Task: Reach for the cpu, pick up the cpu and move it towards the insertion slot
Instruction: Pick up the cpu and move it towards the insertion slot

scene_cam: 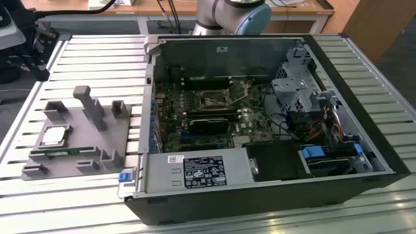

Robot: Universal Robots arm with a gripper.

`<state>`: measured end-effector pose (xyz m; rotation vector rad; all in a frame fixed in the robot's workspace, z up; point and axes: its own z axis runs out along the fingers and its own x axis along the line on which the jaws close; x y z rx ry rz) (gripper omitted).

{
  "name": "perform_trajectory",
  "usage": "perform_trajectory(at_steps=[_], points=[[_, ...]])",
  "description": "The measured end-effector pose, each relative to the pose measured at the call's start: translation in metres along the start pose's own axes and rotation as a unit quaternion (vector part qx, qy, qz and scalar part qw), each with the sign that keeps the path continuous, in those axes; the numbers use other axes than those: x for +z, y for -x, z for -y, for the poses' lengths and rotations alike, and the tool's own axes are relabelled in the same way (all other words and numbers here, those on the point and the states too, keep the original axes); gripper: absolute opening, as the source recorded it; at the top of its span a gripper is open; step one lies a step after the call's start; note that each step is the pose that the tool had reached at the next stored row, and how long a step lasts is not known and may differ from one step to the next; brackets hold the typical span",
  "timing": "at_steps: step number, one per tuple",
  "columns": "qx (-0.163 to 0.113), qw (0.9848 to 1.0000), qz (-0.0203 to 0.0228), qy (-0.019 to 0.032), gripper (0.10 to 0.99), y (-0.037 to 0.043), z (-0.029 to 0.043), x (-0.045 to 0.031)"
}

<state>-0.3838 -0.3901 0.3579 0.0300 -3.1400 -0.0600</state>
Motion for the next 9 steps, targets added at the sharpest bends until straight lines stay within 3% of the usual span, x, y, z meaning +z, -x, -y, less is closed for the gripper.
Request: perform_trajectory(at_steps=[9], points=[[0.000,1.0000,0.0000,0.0000,0.106,-0.0024,-0.0001,0.0000]])
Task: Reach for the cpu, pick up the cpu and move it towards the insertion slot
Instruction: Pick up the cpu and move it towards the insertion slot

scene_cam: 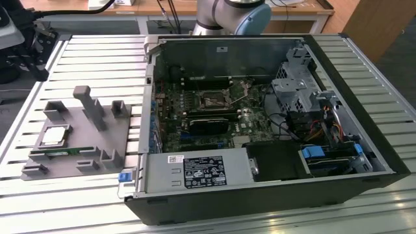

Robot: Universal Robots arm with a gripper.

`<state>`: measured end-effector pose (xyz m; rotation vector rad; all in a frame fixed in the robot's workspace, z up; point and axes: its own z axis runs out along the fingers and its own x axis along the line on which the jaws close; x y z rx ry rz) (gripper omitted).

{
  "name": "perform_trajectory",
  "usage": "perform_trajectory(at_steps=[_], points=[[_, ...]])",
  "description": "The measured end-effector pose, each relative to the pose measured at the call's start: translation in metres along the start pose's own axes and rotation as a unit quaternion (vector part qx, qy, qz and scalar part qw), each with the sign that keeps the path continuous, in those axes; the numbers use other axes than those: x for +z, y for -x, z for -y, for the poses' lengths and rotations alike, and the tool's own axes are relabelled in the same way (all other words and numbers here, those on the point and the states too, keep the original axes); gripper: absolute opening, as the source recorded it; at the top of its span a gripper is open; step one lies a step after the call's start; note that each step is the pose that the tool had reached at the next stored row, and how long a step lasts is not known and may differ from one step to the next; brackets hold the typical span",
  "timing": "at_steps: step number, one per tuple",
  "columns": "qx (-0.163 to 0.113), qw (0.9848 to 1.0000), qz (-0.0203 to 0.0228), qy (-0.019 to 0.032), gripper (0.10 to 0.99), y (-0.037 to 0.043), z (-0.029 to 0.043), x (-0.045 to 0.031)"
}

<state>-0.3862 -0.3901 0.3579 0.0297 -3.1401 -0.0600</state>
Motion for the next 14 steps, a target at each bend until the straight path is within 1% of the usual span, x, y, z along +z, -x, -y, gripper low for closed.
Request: perform_trajectory(at_steps=[2,4,14], points=[[0.000,1.0000,0.0000,0.0000,0.106,-0.0041,0.0000,0.0001],[0.000,1.0000,0.0000,0.0000,0.106,-0.0110,-0.0002,0.0001],[0.000,1.0000,0.0000,0.0000,0.114,-0.0524,0.0004,0.0013]])
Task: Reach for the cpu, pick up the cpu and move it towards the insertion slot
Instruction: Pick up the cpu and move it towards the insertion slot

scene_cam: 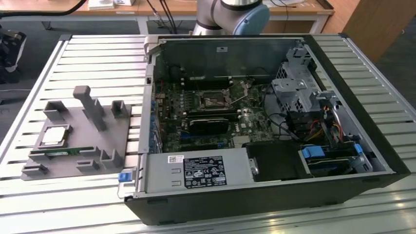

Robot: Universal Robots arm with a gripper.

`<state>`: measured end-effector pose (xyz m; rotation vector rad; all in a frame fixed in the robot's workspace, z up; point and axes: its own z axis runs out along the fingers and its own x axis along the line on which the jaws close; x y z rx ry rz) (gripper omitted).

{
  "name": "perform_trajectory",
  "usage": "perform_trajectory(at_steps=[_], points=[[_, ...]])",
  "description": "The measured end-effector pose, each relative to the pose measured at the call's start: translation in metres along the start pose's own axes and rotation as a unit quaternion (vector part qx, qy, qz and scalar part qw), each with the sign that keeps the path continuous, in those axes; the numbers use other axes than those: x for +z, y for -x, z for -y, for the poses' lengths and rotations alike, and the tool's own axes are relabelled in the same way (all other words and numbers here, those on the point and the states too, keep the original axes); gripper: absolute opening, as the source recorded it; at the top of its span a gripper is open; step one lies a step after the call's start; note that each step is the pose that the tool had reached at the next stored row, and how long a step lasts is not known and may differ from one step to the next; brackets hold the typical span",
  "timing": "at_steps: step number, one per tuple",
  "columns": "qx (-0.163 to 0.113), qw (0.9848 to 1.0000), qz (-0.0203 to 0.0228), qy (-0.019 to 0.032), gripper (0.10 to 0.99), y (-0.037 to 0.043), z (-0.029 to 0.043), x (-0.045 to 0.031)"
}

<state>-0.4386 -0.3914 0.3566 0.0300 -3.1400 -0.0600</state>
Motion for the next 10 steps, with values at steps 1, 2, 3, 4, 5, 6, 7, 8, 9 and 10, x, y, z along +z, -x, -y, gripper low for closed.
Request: perform_trajectory(at_steps=[1,2,3,4,5,6,7,8,9,10], points=[[0.000,1.0000,0.0000,0.0000,0.169,-0.0027,0.0001,0.0003],[0.000,1.0000,0.0000,0.0000,0.169,-0.0041,0.0002,0.0006],[0.000,1.0000,0.0001,0.0001,0.235,-0.0041,0.0003,0.0012],[0.000,1.0000,0.0001,0.0000,0.294,-0.0041,0.0005,0.0018],[0.000,1.0000,0.0000,-0.0001,0.294,-0.0042,0.0010,0.0025],[0.000,1.0000,0.0000,-0.0001,0.353,-0.0042,0.0015,0.0032],[0.000,1.0000,0.0000,-0.0001,0.412,-0.0042,0.0022,0.0042],[0.000,1.0000,0.0000,0.0000,0.467,-0.0042,0.0030,0.0055],[0.000,1.0000,0.0000,0.0000,0.467,-0.0042,0.0041,0.0073],[0.000,1.0000,-0.0003,-0.0001,0.525,-0.0042,0.0053,0.0089]])
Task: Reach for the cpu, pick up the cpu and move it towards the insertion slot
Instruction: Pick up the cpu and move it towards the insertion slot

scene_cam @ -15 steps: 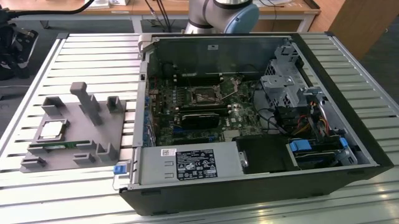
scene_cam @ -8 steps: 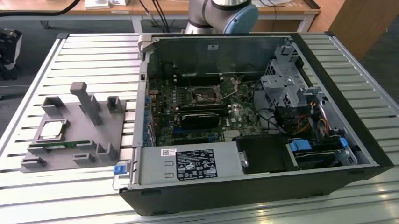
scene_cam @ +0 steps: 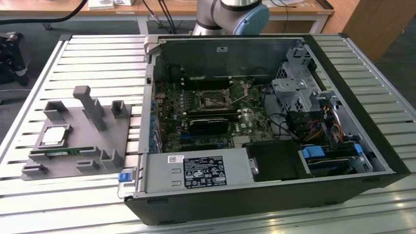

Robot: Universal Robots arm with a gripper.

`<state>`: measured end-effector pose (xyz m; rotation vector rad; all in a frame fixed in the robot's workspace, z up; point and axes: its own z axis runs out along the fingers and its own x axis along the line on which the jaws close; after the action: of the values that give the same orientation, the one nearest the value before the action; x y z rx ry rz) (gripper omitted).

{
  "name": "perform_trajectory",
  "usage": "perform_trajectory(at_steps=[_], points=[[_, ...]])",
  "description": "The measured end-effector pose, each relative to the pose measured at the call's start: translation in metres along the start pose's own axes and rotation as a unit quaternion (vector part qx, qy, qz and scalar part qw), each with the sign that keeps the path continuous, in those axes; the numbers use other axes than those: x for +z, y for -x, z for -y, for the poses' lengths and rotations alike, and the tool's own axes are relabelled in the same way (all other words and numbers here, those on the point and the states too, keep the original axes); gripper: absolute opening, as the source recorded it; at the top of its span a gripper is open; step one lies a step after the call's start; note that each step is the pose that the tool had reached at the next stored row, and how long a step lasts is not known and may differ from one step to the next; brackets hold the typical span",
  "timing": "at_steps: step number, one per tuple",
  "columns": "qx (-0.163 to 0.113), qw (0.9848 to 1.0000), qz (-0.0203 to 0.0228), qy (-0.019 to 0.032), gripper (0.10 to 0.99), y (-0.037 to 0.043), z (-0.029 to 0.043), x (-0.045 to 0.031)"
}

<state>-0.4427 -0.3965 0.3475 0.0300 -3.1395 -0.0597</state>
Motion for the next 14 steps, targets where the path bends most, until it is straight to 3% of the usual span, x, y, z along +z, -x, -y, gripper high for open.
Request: perform_trajectory(at_steps=[1,2,14], points=[[0.000,1.0000,-0.0001,0.0000,0.525,0.0000,0.0013,0.0017],[0.000,1.0000,-0.0002,0.0000,0.588,0.0000,0.0024,0.0035],[0.000,1.0000,-0.0005,0.0001,0.588,-0.0002,0.0063,0.0192]])
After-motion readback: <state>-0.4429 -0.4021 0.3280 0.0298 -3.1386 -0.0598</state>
